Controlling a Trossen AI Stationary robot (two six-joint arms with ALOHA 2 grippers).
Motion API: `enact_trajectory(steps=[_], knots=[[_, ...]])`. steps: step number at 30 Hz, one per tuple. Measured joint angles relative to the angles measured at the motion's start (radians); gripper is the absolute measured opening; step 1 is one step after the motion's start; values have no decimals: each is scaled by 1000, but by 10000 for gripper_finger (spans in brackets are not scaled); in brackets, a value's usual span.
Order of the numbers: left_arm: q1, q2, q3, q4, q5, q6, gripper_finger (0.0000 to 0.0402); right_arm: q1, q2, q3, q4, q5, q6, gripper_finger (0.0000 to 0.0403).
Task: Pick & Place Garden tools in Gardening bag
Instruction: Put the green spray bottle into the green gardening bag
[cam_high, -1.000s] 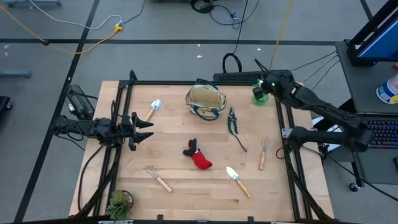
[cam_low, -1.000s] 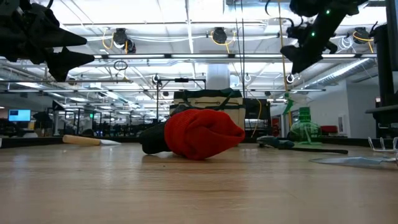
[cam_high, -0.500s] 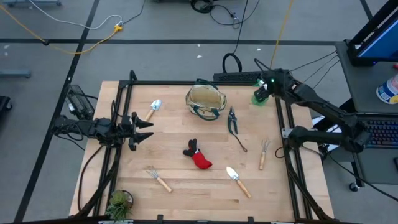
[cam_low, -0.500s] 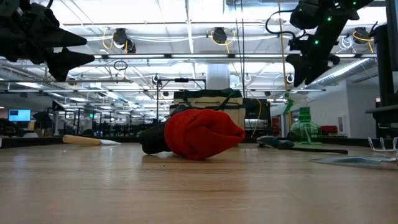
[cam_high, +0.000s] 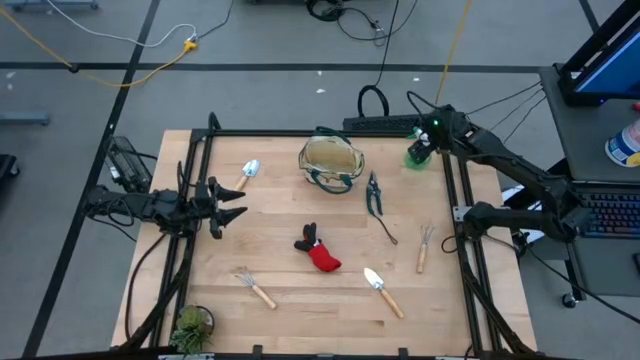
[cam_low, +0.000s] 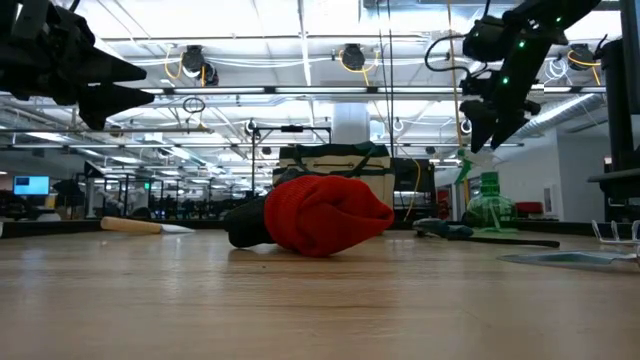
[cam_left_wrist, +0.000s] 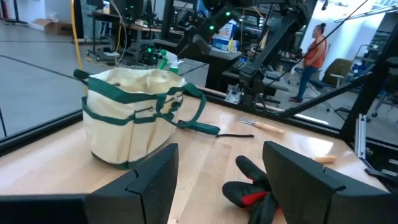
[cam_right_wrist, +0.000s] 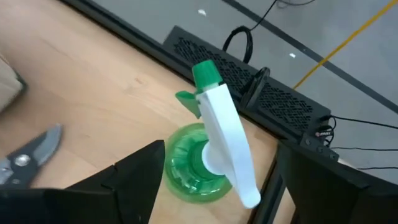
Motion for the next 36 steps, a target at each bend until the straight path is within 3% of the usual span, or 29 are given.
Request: enact_trajectory(steps=[8,23,28,36], knots=[[0,0,0,0,0,-13,241,-42,105,0,110,-3,-55,302],[0,0,0,1,0,-10,241,-68,201,0,80,-3,-67,298],[0,0,0,1,0,-8,241,-68,202,0,89,-3,-65,266],[0,0,0,1,-1,-8,241,-68,202,0,100,-4,-65,181]])
